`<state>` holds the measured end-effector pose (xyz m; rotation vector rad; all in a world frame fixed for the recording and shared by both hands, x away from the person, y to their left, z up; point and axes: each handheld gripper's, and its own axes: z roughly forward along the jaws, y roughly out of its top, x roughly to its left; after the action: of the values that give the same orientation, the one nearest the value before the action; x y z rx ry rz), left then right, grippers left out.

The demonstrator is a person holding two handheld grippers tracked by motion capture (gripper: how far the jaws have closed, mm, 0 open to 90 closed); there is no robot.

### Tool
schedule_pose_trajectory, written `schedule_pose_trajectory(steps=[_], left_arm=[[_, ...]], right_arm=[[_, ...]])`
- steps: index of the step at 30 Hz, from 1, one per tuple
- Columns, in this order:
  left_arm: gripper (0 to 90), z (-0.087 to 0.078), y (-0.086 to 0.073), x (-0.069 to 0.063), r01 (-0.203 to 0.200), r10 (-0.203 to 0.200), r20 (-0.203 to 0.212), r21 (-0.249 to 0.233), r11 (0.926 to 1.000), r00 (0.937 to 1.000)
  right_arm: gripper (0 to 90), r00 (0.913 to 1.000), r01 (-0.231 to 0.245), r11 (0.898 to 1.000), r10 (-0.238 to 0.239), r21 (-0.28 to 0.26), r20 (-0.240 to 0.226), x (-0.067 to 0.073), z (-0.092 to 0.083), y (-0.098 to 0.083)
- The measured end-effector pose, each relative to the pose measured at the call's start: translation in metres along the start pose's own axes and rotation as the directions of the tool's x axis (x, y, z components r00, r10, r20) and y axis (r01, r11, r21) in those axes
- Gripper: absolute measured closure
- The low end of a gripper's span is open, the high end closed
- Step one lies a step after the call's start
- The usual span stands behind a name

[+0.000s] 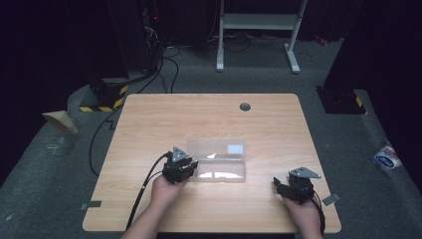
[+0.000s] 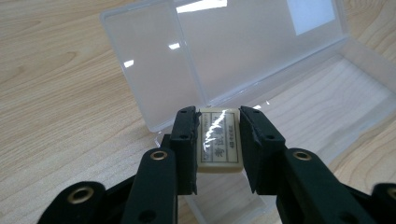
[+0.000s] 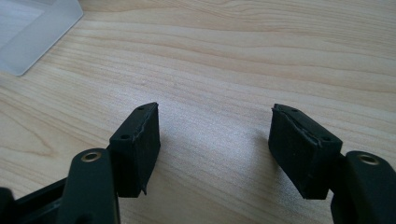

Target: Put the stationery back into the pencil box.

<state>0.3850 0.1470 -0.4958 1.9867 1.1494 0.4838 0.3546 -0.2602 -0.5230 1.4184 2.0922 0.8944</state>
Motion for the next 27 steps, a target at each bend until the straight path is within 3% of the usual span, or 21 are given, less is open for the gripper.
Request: schedule_pose_trajectory(steps=[5,14,18,27], left_arm=[[67.5,0.004,-0.001,0.0,0.017,-0.017,-0.013,0.023,0.9996,0.9998],[67.4,0.007,-0.002,-0.002,-0.004,0.006,-0.037,0.044,0.999,0.9993],[67.3,0.009,-0.003,-0.001,0.008,-0.005,-0.049,0.058,0.9983,0.9988],[67.1,0.011,-0.004,-0.003,-0.003,0.006,-0.049,0.069,0.9976,0.9988]], right_arm=[[33.6,1.0,0.0,1.0,0.0,0.0,0.0,0.0,0.0,0.0],[33.7,1.0,0.001,1.0,-0.001,0.0,-0.001,0.0,0.0,0.0],[33.7,1.0,0.002,1.0,-0.002,0.0,-0.002,0.0,0.0,0.0],[33.6,1.0,0.001,1.0,-0.001,0.0,-0.002,0.0,0.0,0.0]])
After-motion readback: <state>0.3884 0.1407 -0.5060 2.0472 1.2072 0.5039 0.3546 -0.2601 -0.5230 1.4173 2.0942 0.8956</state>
